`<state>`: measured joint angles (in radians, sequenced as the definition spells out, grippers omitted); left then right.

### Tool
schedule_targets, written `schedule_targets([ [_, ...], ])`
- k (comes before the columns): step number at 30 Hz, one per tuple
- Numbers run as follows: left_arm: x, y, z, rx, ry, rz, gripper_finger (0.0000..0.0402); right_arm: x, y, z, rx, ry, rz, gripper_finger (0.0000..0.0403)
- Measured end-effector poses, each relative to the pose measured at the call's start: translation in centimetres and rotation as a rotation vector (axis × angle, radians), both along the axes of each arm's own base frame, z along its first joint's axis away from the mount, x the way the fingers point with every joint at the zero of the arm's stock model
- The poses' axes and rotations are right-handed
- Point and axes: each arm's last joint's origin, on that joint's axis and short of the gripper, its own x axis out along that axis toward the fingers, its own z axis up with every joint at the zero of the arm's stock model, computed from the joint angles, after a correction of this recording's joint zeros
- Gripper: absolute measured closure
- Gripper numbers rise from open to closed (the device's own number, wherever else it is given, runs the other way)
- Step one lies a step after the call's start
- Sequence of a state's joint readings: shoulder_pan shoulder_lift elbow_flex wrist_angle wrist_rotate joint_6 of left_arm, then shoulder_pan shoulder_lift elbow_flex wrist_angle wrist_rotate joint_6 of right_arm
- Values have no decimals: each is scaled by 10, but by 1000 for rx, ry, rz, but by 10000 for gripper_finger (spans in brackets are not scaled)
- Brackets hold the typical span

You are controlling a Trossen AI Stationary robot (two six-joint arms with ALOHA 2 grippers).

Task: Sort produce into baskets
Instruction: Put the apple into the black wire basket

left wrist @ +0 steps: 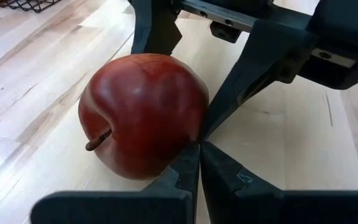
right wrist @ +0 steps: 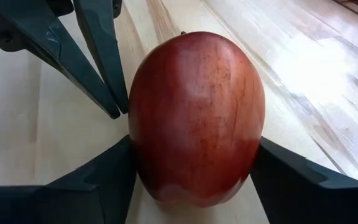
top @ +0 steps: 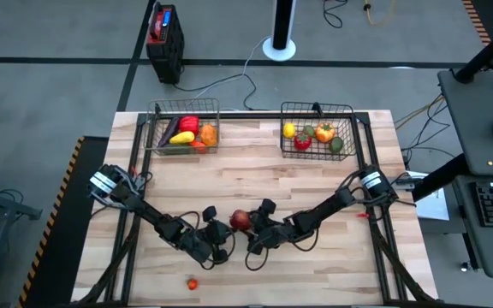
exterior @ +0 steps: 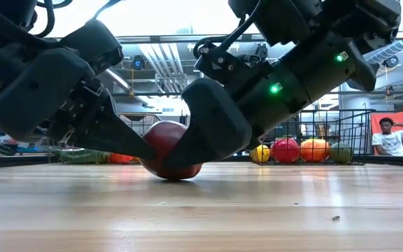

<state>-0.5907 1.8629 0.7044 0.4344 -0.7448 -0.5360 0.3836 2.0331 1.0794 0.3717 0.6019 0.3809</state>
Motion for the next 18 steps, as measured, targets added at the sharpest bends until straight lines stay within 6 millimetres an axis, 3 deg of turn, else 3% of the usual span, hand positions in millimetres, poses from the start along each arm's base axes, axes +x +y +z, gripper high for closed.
schedule_targets([
  [10, -3, -16, 10, 1, 0, -53, 402, -6, -3, 21, -16, 35, -3, 141],
  [14, -7, -21, 21, 6, 28, -59, 402, -13, -8, 42, -31, 57, -34, 142],
  [18, -6, -22, 29, 39, 106, -40, 402, -21, -23, 76, -38, 92, -103, 140],
])
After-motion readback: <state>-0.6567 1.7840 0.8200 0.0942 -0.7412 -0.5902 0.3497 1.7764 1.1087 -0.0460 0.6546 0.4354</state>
